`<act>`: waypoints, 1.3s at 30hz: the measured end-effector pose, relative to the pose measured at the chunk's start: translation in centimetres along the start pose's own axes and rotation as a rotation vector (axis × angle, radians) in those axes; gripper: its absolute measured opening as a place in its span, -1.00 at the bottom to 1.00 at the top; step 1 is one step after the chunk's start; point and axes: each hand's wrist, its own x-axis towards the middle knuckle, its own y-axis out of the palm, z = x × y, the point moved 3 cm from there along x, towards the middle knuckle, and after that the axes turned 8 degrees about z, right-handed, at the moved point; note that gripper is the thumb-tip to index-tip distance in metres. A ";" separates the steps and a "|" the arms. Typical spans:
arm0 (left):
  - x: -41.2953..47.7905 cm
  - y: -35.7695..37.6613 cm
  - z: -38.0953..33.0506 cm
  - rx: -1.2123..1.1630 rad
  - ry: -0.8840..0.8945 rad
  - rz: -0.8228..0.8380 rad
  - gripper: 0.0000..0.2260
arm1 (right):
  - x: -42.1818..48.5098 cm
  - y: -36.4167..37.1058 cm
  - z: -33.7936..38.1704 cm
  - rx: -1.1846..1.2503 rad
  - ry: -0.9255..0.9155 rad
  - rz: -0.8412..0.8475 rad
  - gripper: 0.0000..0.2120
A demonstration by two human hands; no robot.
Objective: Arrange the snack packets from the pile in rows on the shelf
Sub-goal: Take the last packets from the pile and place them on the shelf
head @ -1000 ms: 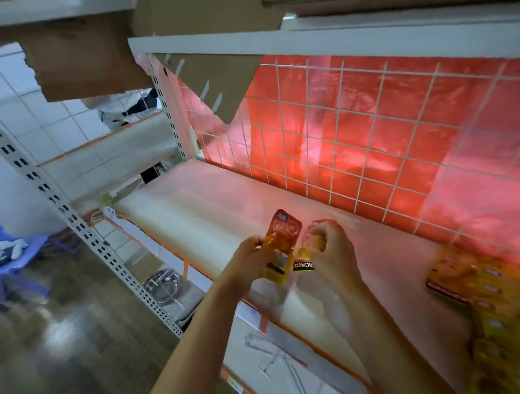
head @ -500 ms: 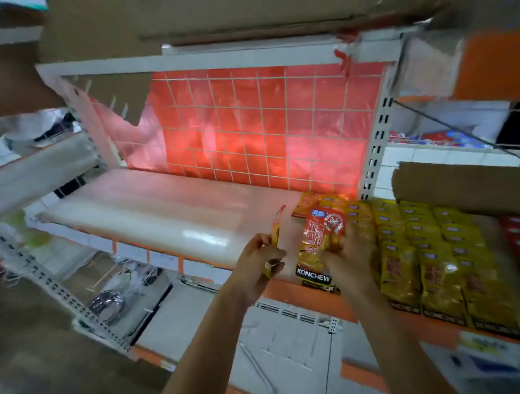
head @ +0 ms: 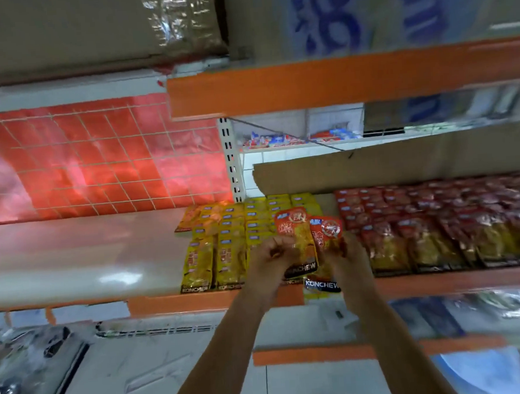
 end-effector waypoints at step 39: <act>8.5 32.2 7.8 1.074 0.250 0.143 -0.76 | 7.8 -43.3 -5.9 -0.502 0.029 -0.287 -0.24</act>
